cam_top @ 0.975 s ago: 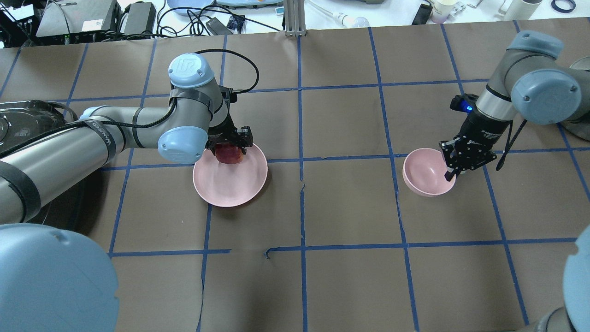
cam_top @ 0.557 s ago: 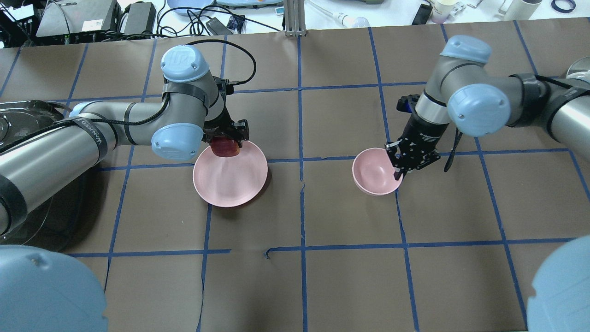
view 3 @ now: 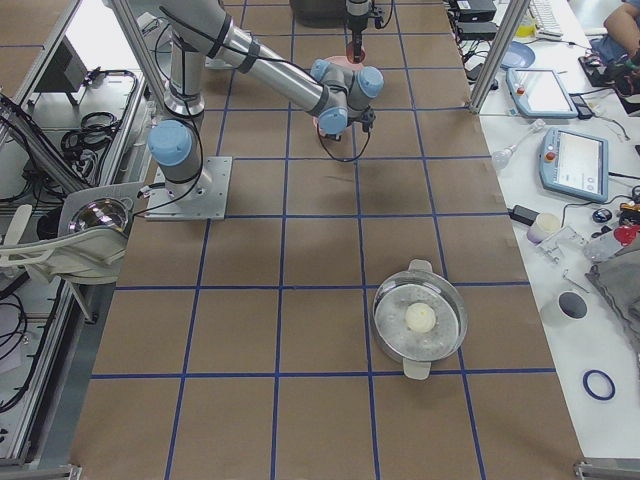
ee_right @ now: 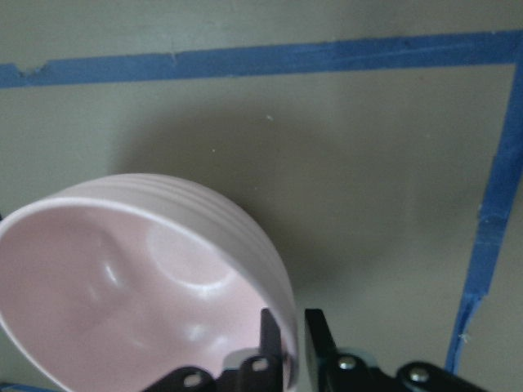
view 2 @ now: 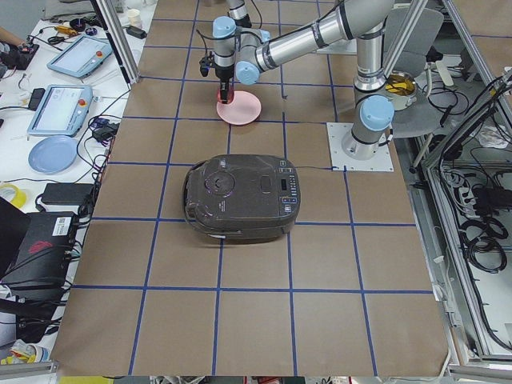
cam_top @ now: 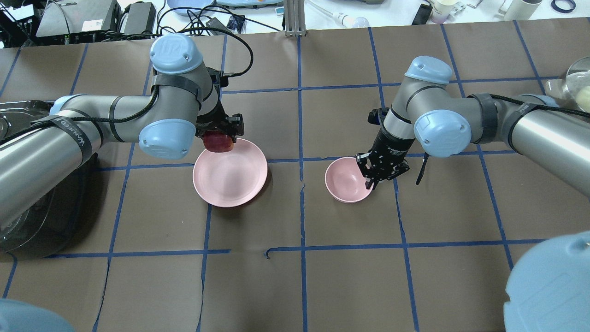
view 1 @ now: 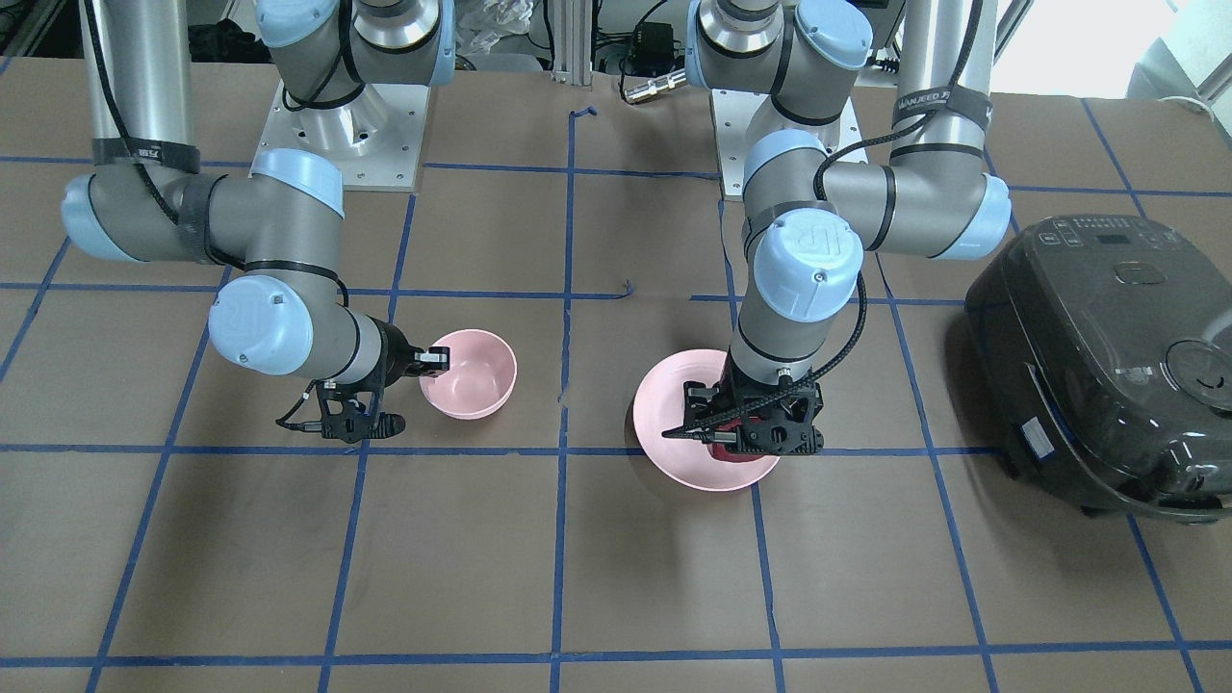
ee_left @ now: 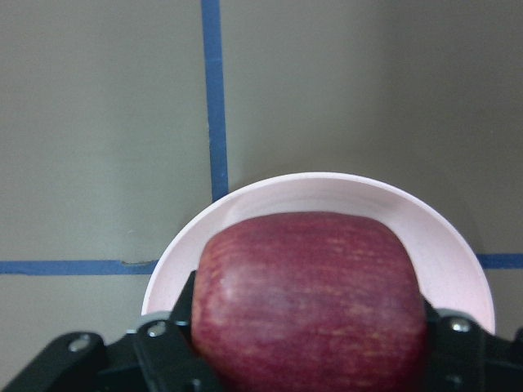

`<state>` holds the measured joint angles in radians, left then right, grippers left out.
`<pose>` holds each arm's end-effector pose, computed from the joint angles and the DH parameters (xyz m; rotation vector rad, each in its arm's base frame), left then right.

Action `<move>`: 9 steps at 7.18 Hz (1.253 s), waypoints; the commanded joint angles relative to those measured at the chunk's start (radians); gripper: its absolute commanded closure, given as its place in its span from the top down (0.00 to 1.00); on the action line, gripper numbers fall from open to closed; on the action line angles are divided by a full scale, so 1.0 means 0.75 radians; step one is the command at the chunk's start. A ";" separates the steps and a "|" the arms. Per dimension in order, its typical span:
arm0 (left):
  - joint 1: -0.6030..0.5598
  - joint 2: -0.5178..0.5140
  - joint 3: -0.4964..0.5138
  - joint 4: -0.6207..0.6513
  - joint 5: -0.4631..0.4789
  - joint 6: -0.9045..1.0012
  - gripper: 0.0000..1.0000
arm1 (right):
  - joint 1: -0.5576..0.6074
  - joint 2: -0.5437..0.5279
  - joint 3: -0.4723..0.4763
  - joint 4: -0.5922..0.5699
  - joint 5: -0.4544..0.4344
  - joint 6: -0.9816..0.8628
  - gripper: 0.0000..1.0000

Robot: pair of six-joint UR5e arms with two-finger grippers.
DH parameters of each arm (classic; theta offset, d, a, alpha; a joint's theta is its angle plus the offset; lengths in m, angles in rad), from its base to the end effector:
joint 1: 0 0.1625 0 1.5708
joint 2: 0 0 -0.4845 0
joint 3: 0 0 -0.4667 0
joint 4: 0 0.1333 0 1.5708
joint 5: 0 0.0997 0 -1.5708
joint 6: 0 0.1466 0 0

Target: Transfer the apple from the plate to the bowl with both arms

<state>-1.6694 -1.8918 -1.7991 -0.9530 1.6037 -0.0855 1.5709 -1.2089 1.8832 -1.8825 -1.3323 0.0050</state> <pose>-0.1929 -0.6445 0.2392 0.0186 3.1131 -0.1109 0.1680 -0.5788 0.1557 0.0698 2.8593 0.5250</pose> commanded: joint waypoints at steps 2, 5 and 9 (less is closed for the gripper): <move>-0.069 0.068 0.004 -0.014 -0.050 -0.088 0.12 | -0.004 -0.085 -0.036 0.155 -0.042 0.018 1.00; -0.281 0.044 0.012 0.015 -0.052 -0.386 0.08 | -0.053 -0.253 -0.315 0.305 -0.305 -0.007 1.00; -0.580 -0.095 0.118 0.088 -0.042 -0.807 0.09 | -0.051 -0.460 -0.363 0.377 -0.324 0.005 1.00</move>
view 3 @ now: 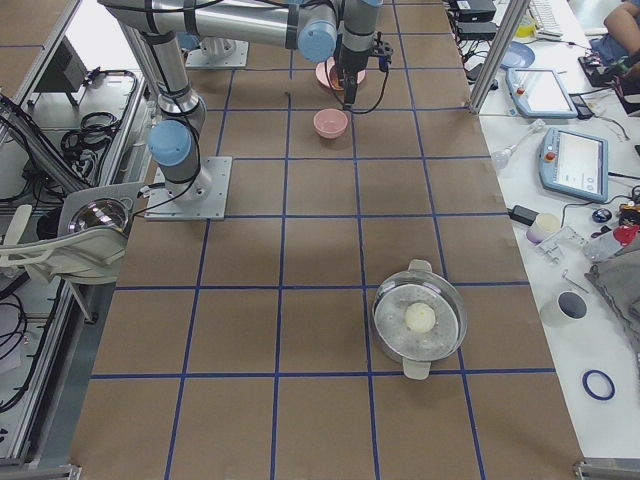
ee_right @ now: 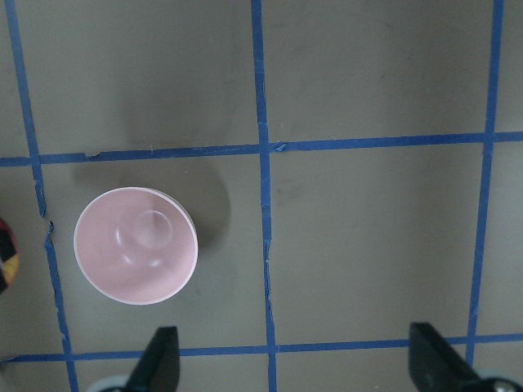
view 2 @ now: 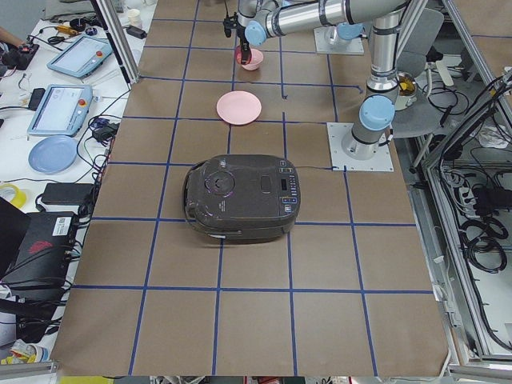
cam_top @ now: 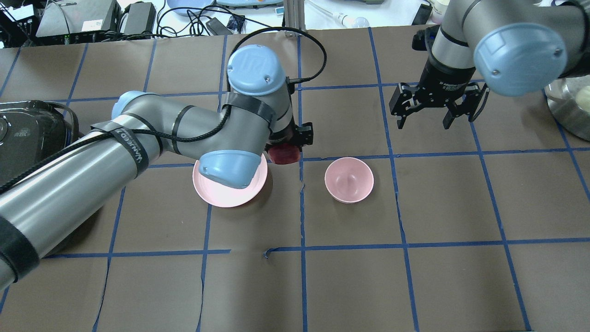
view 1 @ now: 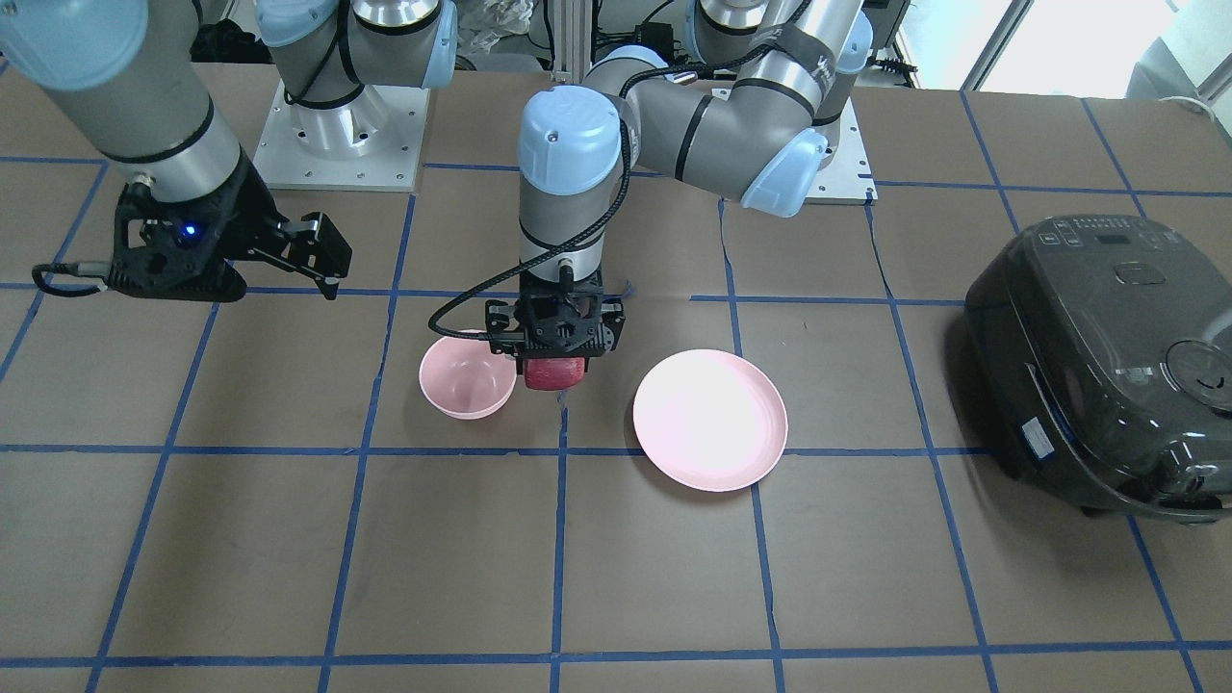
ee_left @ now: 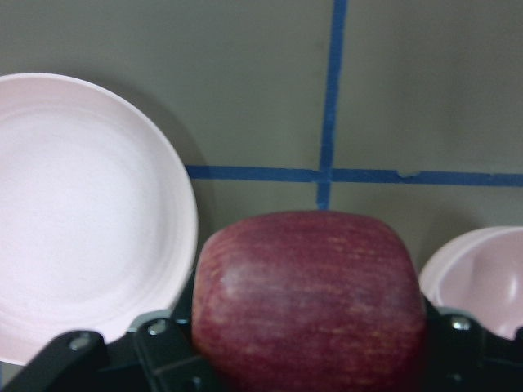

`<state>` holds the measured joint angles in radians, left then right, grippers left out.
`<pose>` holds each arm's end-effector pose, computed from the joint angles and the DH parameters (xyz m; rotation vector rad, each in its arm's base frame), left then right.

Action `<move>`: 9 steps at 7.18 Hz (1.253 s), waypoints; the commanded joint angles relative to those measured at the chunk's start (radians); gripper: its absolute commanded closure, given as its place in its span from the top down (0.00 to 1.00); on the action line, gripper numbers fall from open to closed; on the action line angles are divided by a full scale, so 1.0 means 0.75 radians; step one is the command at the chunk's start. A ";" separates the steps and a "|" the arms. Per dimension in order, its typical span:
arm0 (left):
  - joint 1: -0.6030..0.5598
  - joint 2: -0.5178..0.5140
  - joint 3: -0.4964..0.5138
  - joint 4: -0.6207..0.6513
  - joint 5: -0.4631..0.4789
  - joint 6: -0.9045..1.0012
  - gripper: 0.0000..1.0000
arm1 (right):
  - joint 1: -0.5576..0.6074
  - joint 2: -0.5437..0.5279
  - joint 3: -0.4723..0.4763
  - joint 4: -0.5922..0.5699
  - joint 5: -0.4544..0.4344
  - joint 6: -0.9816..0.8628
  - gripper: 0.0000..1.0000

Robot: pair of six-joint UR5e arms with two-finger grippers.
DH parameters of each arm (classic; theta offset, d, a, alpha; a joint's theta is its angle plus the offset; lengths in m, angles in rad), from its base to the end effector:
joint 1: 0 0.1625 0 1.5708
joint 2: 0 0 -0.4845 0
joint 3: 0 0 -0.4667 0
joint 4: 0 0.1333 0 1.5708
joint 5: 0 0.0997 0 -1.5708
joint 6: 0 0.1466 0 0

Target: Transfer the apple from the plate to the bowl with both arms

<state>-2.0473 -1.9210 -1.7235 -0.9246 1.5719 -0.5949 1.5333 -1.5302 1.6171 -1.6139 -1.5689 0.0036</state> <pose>-0.4370 -0.5563 0.2618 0.1814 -3.0582 0.1899 0.1118 -0.5824 0.4553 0.0646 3.1375 0.0687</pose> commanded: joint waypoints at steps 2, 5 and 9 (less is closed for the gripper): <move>-0.111 -0.158 0.019 0.167 -0.016 -0.251 0.12 | -0.003 -0.048 -0.041 0.025 -0.082 0.007 1.00; -0.158 -0.218 0.017 0.218 -0.016 -0.293 0.54 | -0.001 -0.052 -0.043 0.029 -0.164 0.003 1.00; -0.154 -0.153 0.015 0.204 -0.010 -0.221 1.00 | 0.019 -0.099 -0.033 0.043 -0.070 0.001 1.00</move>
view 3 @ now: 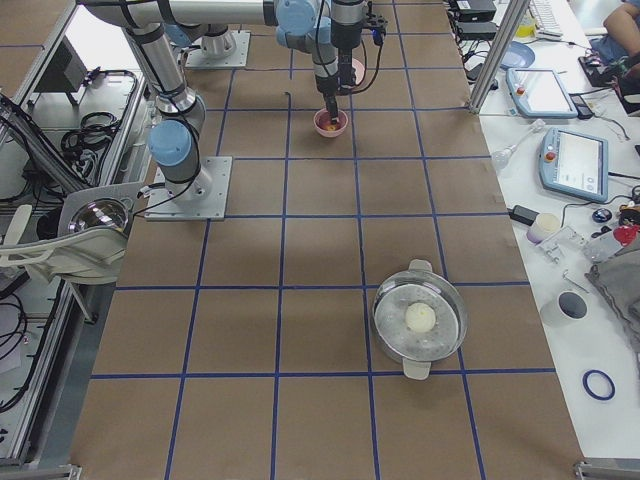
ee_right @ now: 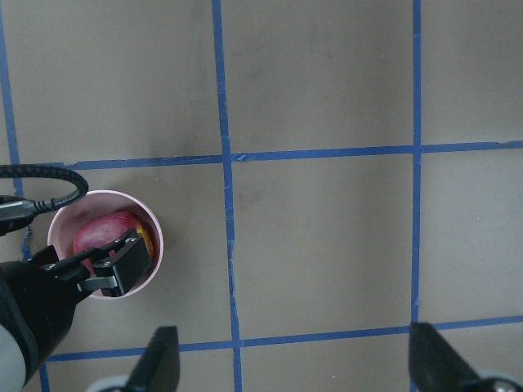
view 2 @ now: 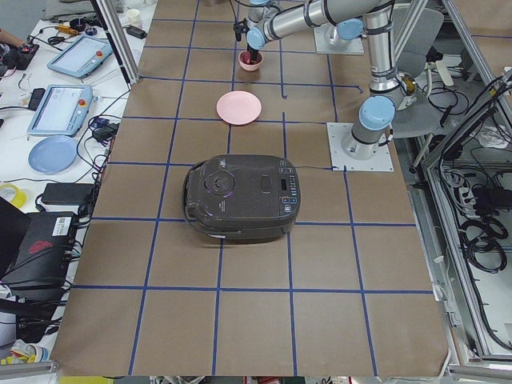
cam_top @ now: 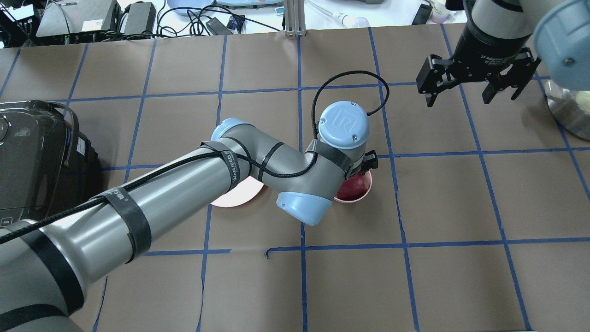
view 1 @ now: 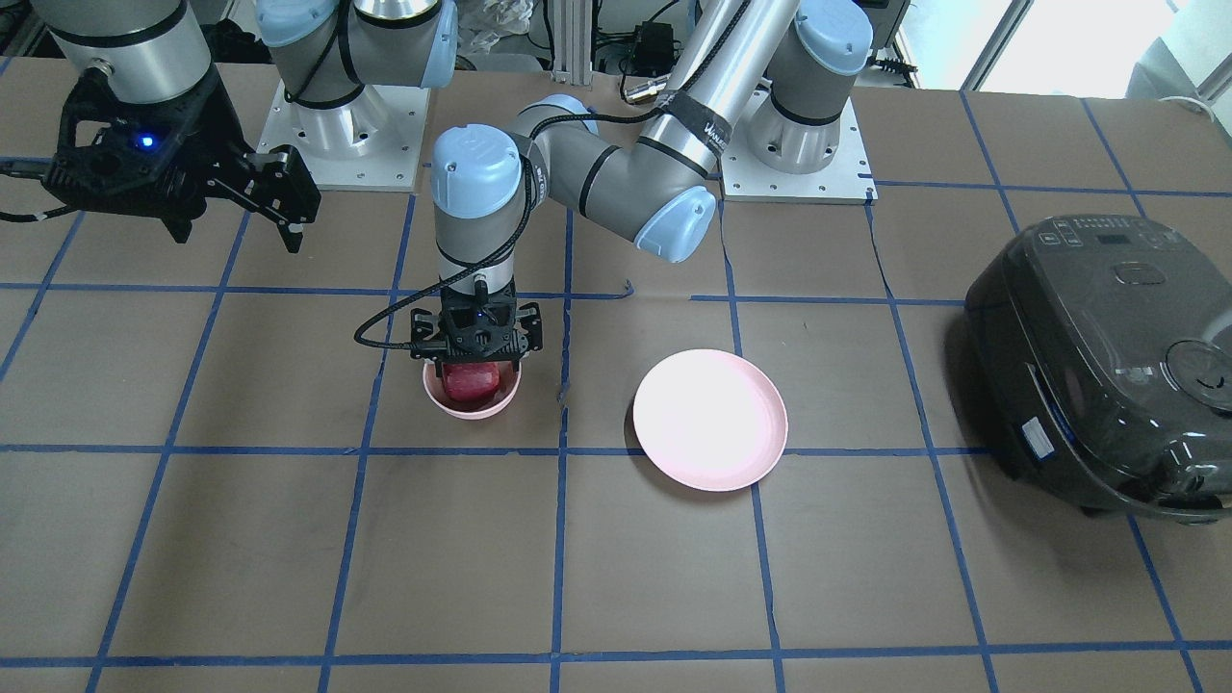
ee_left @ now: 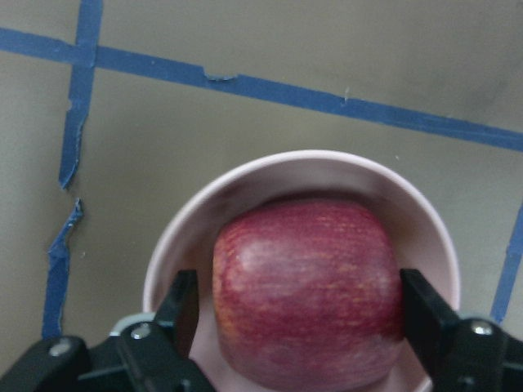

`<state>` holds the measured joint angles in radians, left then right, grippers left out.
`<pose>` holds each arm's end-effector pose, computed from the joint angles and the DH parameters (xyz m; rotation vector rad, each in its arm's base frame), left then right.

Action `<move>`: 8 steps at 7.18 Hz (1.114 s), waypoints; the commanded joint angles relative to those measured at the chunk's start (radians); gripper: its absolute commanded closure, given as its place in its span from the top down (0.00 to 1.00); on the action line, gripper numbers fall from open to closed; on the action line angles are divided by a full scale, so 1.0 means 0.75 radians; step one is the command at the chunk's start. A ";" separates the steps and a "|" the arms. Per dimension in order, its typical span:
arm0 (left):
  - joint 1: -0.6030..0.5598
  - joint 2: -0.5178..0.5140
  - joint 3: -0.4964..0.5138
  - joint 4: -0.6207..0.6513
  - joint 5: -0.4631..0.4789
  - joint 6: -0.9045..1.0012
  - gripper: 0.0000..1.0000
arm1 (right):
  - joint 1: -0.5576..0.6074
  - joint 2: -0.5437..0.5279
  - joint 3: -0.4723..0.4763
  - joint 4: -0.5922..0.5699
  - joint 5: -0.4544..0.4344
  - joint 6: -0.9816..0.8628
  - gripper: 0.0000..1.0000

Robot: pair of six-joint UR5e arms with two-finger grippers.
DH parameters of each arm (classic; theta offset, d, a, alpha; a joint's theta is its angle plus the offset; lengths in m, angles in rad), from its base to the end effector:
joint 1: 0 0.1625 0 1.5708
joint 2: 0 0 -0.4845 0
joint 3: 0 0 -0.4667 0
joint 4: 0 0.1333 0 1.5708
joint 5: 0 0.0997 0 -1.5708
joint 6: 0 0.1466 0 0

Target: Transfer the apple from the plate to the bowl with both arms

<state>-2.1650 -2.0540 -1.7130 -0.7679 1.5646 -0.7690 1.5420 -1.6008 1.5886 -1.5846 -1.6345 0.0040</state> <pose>-0.5185 -0.5277 0.1916 0.2626 -3.0068 0.2027 0.1079 -0.5589 0.5088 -0.0517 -3.0769 0.0388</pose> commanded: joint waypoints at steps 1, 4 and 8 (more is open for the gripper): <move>0.017 0.041 -0.011 -0.007 0.002 0.051 1.00 | 0.040 -0.005 0.007 0.038 0.036 0.017 1.00; 0.276 0.190 -0.170 -0.054 0.019 0.480 1.00 | 0.085 -0.007 0.007 0.051 0.054 0.019 1.00; 0.671 0.462 -0.075 -0.466 0.012 0.967 1.00 | 0.075 -0.013 0.001 0.090 0.060 -0.032 1.00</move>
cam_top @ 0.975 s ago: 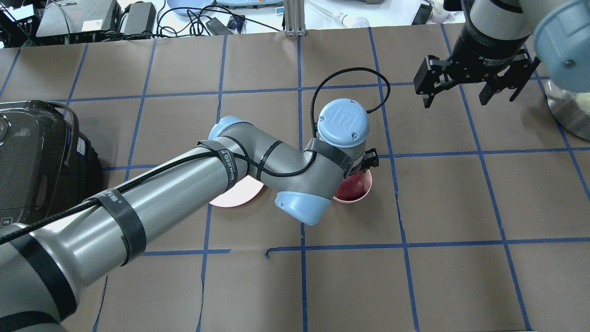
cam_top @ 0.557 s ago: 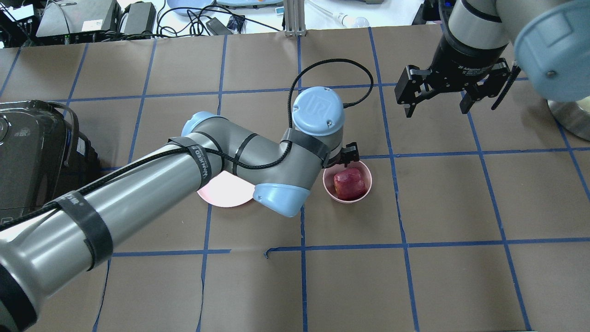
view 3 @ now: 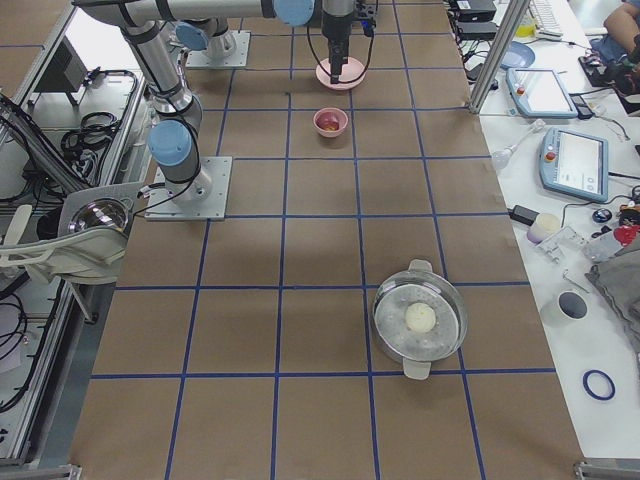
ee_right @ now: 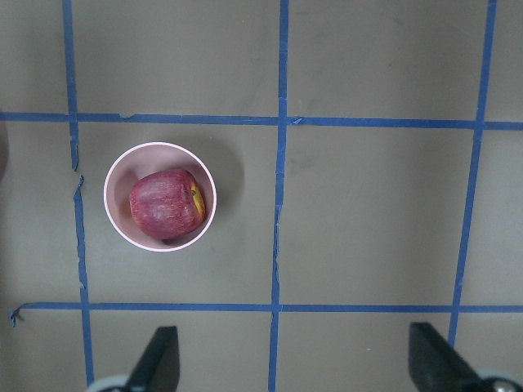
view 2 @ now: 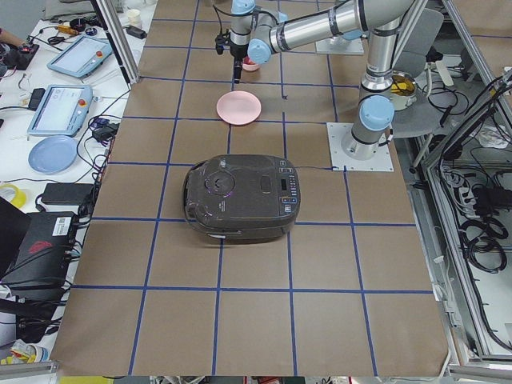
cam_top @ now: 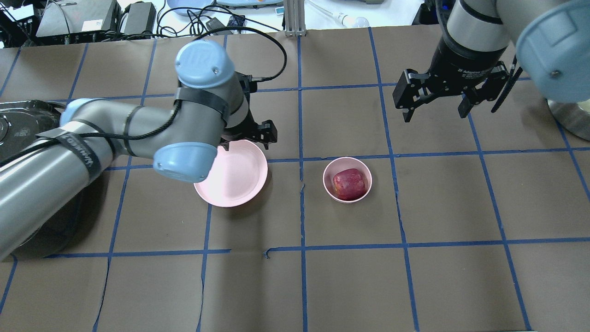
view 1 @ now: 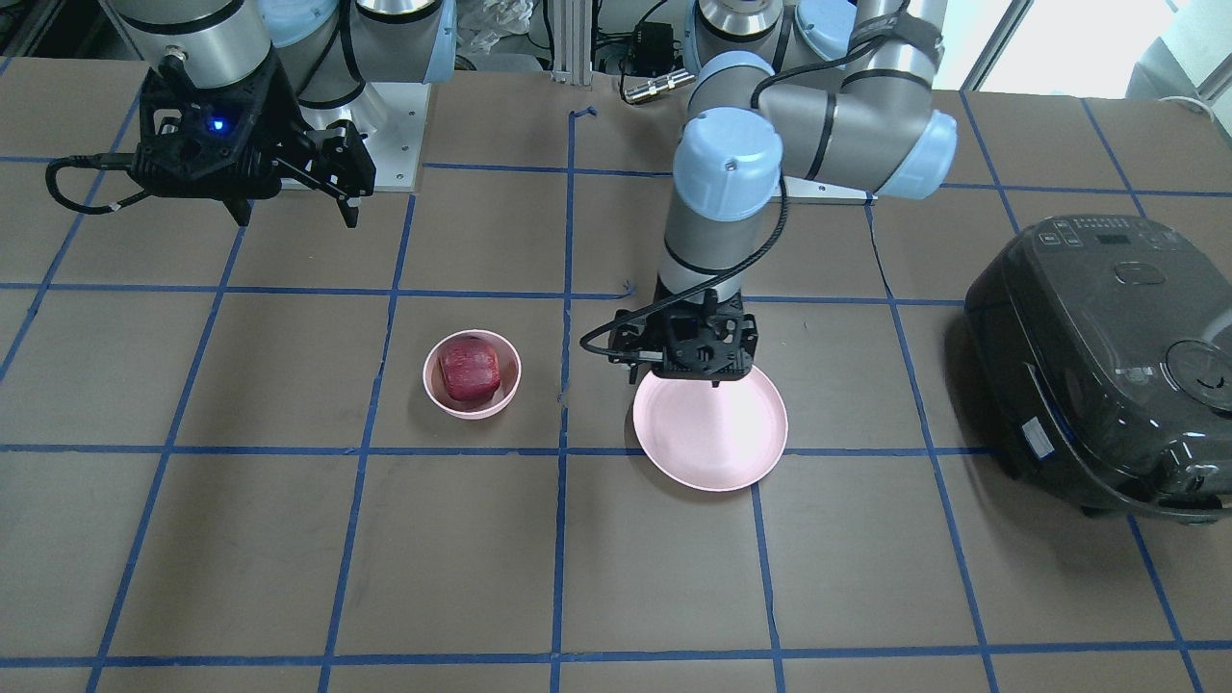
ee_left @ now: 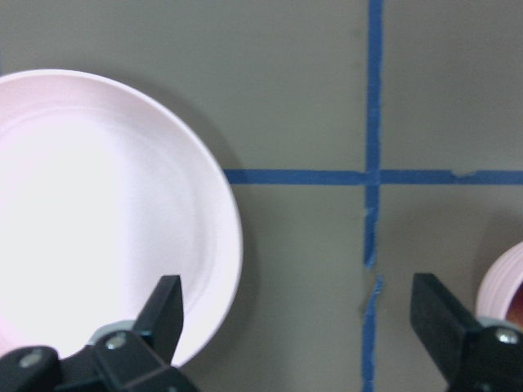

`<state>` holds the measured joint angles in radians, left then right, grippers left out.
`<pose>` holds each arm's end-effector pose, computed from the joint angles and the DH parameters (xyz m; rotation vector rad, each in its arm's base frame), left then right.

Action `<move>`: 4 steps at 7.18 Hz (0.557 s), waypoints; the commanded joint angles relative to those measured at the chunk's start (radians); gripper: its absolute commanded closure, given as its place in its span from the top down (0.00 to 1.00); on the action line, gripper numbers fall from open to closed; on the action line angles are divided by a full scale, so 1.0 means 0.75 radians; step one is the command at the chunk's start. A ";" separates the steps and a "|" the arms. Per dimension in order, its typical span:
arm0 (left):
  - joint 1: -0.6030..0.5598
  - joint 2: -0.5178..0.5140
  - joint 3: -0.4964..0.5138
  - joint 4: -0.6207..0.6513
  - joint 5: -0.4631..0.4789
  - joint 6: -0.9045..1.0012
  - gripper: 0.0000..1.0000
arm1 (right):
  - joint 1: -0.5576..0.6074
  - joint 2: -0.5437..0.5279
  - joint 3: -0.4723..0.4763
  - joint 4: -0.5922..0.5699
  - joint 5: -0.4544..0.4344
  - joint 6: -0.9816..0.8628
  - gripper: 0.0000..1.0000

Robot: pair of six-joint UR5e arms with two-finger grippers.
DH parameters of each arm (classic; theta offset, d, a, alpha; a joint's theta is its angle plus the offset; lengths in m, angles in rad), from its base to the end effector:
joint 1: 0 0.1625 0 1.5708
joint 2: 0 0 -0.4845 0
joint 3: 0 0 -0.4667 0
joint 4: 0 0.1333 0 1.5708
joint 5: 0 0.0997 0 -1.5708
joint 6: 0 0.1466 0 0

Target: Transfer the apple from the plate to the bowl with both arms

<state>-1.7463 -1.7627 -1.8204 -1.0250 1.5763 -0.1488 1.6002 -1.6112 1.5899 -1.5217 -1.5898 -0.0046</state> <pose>-0.2402 -0.5960 0.3033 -0.0413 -3.1257 0.1624 0.1464 -0.5385 0.5073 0.0535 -3.1215 -0.0430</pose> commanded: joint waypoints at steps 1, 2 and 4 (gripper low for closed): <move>0.144 0.118 0.237 -0.382 -0.001 0.147 1.00 | -0.004 0.001 -0.001 0.006 0.001 -0.063 1.00; 0.156 0.125 0.415 -0.556 -0.005 0.149 1.00 | -0.006 0.001 -0.001 0.008 0.001 -0.067 1.00; 0.156 0.147 0.447 -0.583 0.005 0.259 1.00 | -0.006 -0.001 -0.005 0.004 0.001 -0.057 1.00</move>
<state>-1.6321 -1.6638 -1.5076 -1.4327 1.5752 -0.0060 1.5957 -1.6109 1.5877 -1.5171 -1.5892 -0.0516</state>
